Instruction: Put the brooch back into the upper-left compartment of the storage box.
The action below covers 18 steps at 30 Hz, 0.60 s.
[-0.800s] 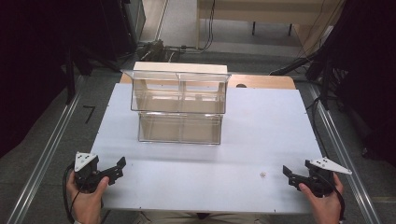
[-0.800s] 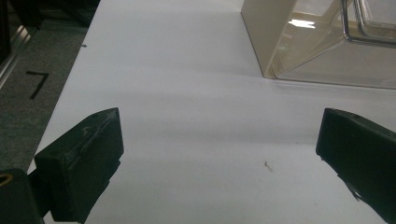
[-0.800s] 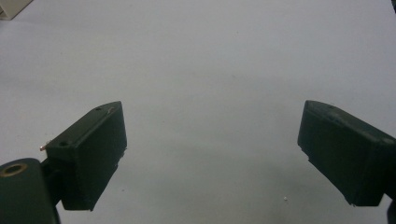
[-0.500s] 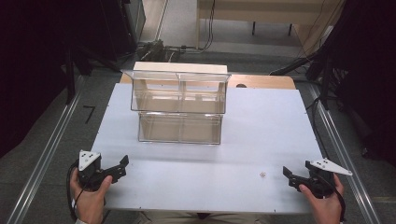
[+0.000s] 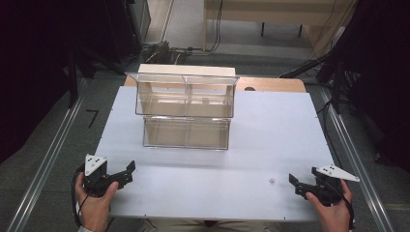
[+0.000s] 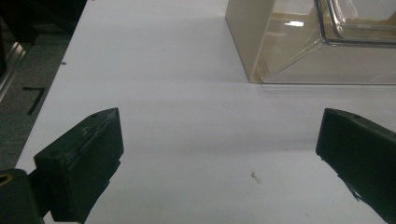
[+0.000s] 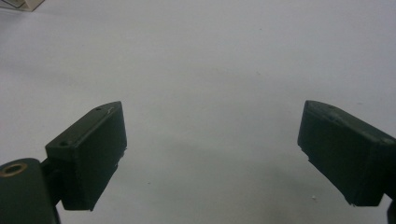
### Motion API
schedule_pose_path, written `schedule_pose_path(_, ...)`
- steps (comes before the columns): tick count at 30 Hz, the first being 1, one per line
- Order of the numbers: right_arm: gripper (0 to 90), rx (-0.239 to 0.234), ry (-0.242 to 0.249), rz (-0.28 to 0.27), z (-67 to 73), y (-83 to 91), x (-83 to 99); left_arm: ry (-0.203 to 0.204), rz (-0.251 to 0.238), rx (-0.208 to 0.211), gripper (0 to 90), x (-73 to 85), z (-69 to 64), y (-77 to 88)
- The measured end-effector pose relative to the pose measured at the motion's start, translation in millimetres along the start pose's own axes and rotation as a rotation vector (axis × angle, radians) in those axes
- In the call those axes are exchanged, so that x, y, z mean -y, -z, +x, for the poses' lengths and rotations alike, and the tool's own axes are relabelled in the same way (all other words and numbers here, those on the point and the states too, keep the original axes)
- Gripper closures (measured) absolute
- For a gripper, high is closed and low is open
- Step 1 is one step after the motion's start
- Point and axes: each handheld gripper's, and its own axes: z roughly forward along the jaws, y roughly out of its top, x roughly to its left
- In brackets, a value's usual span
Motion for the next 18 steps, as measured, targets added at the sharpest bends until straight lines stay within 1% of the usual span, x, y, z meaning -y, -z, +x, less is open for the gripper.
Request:
schedule_pose_path(15,7.0,-0.04,0.028,0.018,12.6,-2.2,0.0,-0.006,0.006,0.008,1.4,0.2,-1.0,-0.4)
schedule_pose_path(16,11.9,-0.038,0.037,0.014,14.3,-1.9,0.5,-0.006,0.006,0.008,1.4,0.2,-1.0,-0.4)
schedule_pose_path(17,11.9,-0.038,0.037,0.014,14.3,-1.9,0.5,-0.008,0.007,0.008,1.4,0.2,-1.0,-0.5)
schedule_pose_path(18,12.0,-0.048,0.043,0.02,15.8,-2.2,0.8,-0.009,0.009,0.007,1.4,0.1,-1.1,-0.6)
